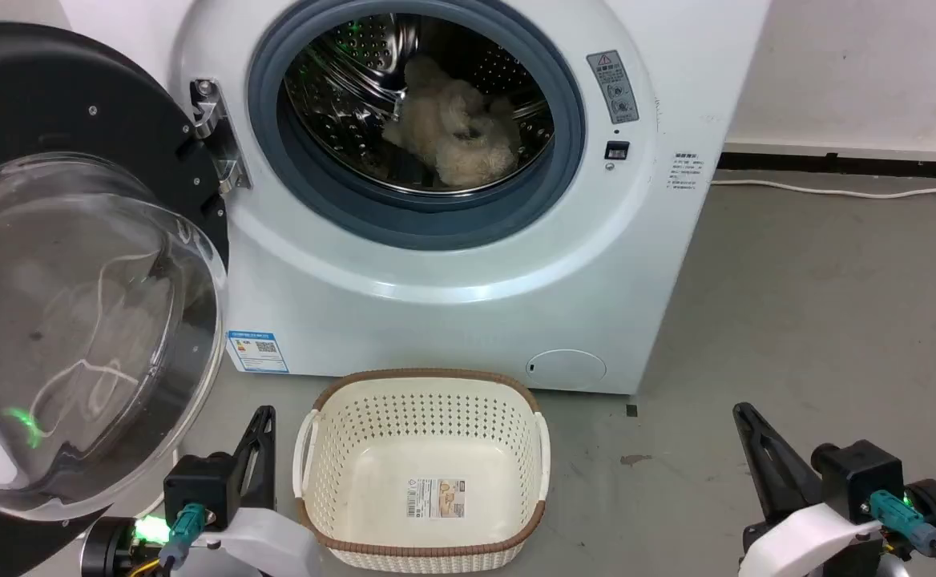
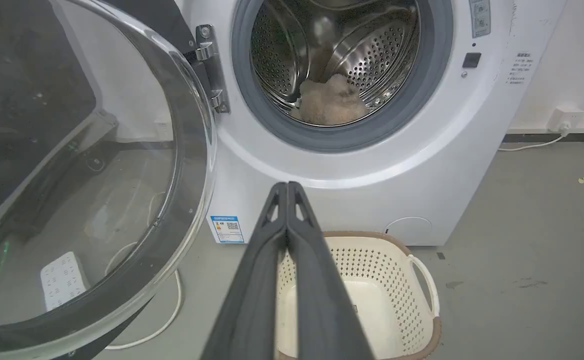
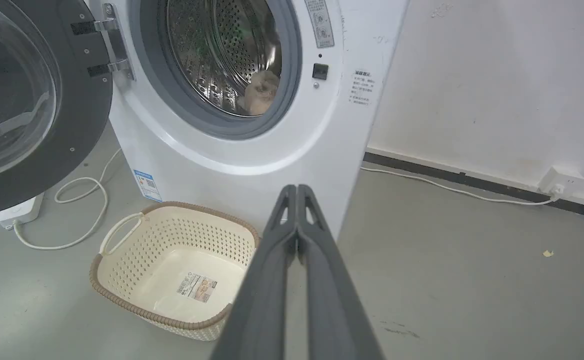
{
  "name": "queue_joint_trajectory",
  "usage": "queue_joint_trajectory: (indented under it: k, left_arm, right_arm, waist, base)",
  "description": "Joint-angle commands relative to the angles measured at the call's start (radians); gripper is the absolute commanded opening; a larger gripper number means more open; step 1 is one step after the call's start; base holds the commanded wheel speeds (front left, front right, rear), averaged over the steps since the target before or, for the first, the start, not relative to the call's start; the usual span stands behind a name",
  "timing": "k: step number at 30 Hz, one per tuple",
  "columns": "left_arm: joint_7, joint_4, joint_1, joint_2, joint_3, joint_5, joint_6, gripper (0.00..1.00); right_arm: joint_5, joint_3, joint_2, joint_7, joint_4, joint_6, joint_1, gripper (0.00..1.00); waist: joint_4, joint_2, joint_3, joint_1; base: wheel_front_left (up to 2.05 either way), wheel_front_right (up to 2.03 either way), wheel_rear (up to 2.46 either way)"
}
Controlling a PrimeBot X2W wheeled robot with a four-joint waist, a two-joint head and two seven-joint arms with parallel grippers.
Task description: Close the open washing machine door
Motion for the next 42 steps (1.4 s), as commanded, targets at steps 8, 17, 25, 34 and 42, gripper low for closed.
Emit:
queue_joint_trajectory:
  k: [8,17,25,34,42]
  left_arm:
    - [0.0,-0.004,-0.015,0.0,0.0,0.003,0.003,0.0]
    - [0.0,-0.004,-0.015,0.0,0.0,0.003,0.003,0.0]
    - [0.0,0.001,0.0,0.0,0.0,0.0,0.0,1.0]
    - [-0.018,0.002,-0.002,0.0,-0.011,0.0,-0.001,1.0]
    - [-0.035,0.003,0.0,0.002,-0.019,-0.002,-0.001,1.0]
  right_arm:
    - [0.006,0.0,0.005,0.0,-0.005,0.001,-0.014,0.0]
    - [0.006,0.0,0.005,0.0,-0.005,0.001,-0.014,0.0]
    - [0.001,0.0,0.0,0.0,0.001,0.0,0.001,1.0]
    - [0.011,-0.006,-0.002,-0.018,0.0,0.0,0.007,1.0]
    - [0.012,-0.004,-0.005,-0.035,-0.006,0.0,0.014,1.0]
  waist:
    - [0.0,-0.0001,0.0,0.0]
    - [0.0,-0.0001,0.0,0.0]
    - [0.0,-0.0001,0.0,0.0]
    - [0.004,-0.0001,0.0,0.0]
    - [0.025,-0.0001,-0.005,0.0]
  base:
    - [0.0,0.0,0.0]
    - [0.0,0.0,0.0]
    - [0.0,0.0,0.0]
    - [0.0,0.0,0.0]
    - [0.0,0.0,0.0]
